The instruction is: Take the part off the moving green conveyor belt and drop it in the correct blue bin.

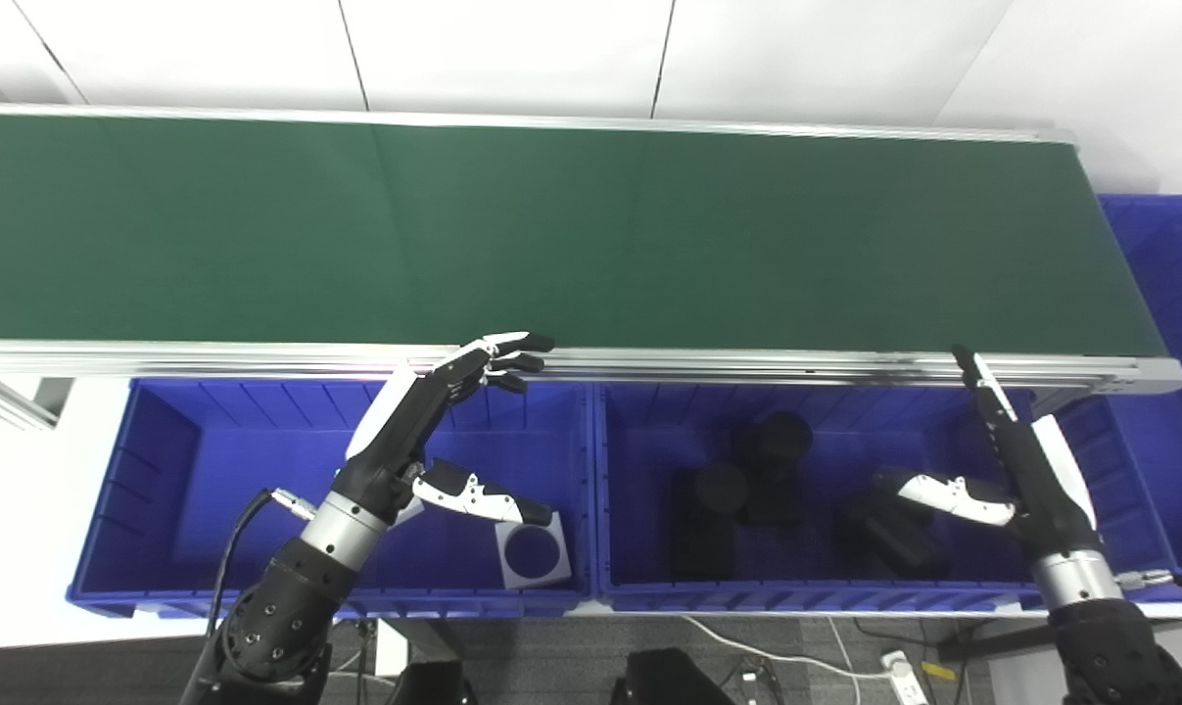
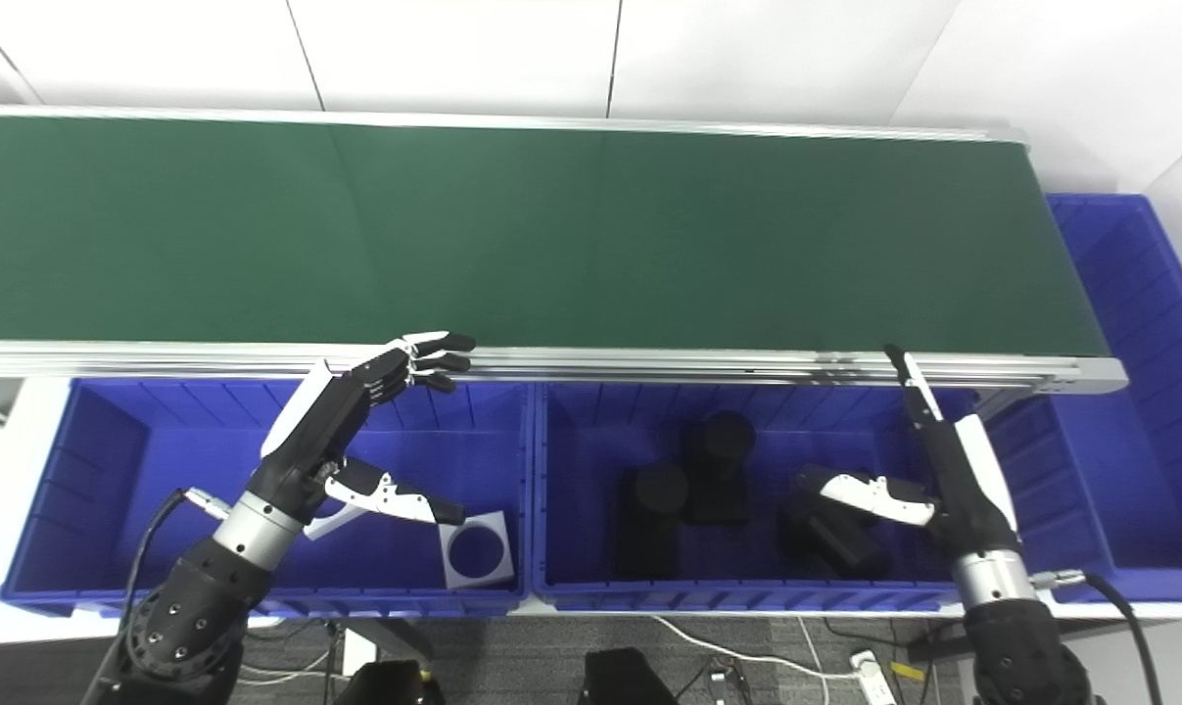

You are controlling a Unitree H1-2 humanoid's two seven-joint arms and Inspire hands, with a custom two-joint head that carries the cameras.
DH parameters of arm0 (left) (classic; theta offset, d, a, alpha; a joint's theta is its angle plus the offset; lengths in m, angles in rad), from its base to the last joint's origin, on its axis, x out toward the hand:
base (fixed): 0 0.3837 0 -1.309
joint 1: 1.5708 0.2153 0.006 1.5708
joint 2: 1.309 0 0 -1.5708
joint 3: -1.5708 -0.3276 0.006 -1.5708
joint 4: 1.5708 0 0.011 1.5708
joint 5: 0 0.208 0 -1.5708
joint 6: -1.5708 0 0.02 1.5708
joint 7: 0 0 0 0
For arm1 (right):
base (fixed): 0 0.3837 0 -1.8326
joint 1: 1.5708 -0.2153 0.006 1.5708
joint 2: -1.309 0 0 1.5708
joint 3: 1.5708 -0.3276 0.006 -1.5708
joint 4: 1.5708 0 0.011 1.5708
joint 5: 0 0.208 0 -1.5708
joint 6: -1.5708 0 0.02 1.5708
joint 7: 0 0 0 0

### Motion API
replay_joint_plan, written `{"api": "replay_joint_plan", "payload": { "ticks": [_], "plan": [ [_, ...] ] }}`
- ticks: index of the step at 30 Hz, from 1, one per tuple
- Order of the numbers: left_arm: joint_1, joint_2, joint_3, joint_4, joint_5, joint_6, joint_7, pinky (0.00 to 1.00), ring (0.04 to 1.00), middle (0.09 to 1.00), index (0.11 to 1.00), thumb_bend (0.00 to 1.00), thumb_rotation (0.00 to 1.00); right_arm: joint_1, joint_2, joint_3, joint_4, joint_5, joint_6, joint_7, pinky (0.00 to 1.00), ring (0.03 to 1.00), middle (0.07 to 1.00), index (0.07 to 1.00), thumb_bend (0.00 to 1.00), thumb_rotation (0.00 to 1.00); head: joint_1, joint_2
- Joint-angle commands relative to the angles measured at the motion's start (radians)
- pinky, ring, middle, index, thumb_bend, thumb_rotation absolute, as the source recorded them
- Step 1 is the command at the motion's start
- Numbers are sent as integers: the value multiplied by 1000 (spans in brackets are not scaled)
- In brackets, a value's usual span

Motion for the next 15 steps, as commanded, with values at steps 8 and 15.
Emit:
{"api": "replay_joint_plan", "payload": {
  "ticks": [8, 15],
  "plan": [
    [-9, -4, 12, 21, -10, -68, 6, 668, 759, 827, 783, 1000, 151, -15, 66, 29, -152, 162, -124, 26, 734, 842, 942, 904, 1000, 409, 25, -45],
    [-4, -22, 8, 56, 16, -100, 21, 670, 763, 830, 784, 1000, 162, -26, 109, 119, -238, 196, -108, 75, 740, 847, 925, 911, 1000, 411, 88, -85]
  ]
}}
